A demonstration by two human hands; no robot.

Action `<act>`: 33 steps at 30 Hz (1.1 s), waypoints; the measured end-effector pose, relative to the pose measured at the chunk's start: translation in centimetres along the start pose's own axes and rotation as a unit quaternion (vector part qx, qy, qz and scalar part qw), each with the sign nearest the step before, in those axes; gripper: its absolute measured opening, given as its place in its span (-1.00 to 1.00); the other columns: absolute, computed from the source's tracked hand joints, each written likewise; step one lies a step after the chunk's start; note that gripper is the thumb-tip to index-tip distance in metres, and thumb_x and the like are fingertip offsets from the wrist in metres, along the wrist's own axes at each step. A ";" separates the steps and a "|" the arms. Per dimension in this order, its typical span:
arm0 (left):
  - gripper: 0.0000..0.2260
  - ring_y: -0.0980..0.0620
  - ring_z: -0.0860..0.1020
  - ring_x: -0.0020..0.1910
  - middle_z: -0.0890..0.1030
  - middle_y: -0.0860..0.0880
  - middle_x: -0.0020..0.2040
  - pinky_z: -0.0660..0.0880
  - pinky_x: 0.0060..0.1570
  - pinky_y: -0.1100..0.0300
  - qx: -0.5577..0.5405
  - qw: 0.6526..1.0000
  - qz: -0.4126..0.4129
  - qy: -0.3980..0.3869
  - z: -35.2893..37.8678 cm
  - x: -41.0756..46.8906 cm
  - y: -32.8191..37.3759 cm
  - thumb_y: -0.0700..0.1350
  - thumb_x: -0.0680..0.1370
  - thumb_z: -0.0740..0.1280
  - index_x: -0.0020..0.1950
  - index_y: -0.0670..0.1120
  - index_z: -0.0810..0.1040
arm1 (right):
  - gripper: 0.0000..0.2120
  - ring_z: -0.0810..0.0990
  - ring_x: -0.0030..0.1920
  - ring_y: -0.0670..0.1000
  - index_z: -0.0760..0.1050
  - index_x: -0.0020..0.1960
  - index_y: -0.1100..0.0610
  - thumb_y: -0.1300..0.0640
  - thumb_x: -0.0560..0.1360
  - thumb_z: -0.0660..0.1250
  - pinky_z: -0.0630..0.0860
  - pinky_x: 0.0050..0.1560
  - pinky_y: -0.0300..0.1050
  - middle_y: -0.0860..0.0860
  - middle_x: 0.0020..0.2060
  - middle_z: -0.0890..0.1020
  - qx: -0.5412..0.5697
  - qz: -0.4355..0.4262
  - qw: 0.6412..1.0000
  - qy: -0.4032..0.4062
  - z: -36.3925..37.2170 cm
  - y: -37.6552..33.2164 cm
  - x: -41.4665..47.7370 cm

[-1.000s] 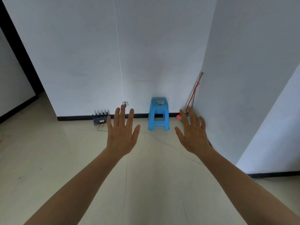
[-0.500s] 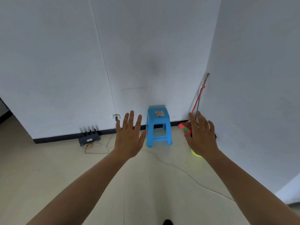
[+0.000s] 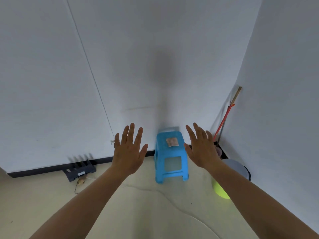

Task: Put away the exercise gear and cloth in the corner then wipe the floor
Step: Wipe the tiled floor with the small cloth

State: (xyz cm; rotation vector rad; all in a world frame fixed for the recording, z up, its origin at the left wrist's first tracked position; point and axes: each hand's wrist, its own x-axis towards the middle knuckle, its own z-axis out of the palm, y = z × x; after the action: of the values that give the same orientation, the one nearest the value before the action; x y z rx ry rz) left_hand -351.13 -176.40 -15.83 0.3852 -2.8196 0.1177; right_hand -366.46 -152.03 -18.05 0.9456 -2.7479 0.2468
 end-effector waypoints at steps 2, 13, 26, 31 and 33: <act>-0.41 -0.24 0.20 0.54 0.14 -0.22 0.59 0.24 0.41 -0.31 -0.005 1.000 -0.003 -0.019 3.3 4.6 -1.8 0.19 0.64 -0.09 0.59 -0.09 0.17 | -0.33 0.07 0.59 0.15 -0.13 0.64 0.03 -0.14 0.64 0.07 -0.05 0.55 0.17 0.14 0.61 -0.02 -0.005 0.005 1.000 -0.015 2.6 0.2 4.6; -0.33 -0.19 0.04 0.59 -0.03 -0.17 0.62 0.08 0.49 -0.24 -0.030 0.989 0.081 -0.119 15.2 31.2 -6.8 0.26 0.59 -0.32 0.63 -0.03 -0.03 | -0.40 0.39 0.44 0.20 0.26 0.54 0.11 -0.15 0.58 0.09 0.34 0.41 0.23 0.20 0.49 0.35 -0.057 0.117 0.986 -0.108 12.0 4.9 23.8; -0.40 -0.13 -0.23 0.59 -0.25 -0.15 0.61 -0.11 0.54 -0.14 -0.023 0.952 0.108 -0.287 34.0 44.3 -2.4 0.12 0.68 -0.03 0.61 -0.03 -0.25 | -0.36 0.08 0.57 0.16 -0.02 0.62 0.06 -0.10 0.64 0.13 0.08 0.52 0.12 0.14 0.59 0.07 0.060 0.196 0.949 -0.240 28.5 15.7 37.1; -0.36 -0.14 -0.21 0.59 -0.24 -0.16 0.61 -0.04 0.53 -0.08 -0.019 0.930 0.108 -0.352 41.8 46.4 -2.2 0.06 0.67 0.06 0.61 -0.05 -0.23 | -0.36 0.14 0.54 0.18 0.00 0.62 0.06 -0.08 0.63 0.15 0.16 0.48 0.13 0.14 0.59 0.09 0.112 0.226 0.920 -0.298 36.4 16.8 39.7; -0.38 -0.13 -0.18 0.60 -0.21 -0.17 0.61 -0.01 0.52 -0.05 -0.032 0.923 0.108 -0.367 45.5 46.8 -2.1 0.01 0.66 0.07 0.62 -0.06 -0.20 | -0.37 0.15 0.54 0.18 0.01 0.62 0.05 -0.05 0.63 0.16 0.18 0.47 0.13 0.14 0.58 0.09 0.141 0.235 0.909 -0.313 40.0 16.7 40.1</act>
State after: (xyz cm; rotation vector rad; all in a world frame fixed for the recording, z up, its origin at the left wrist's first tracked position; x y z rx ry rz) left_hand -406.16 -195.58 -45.27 0.1022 -3.5921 -0.0973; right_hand -413.87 -171.67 -47.26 0.4343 -3.5971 0.5076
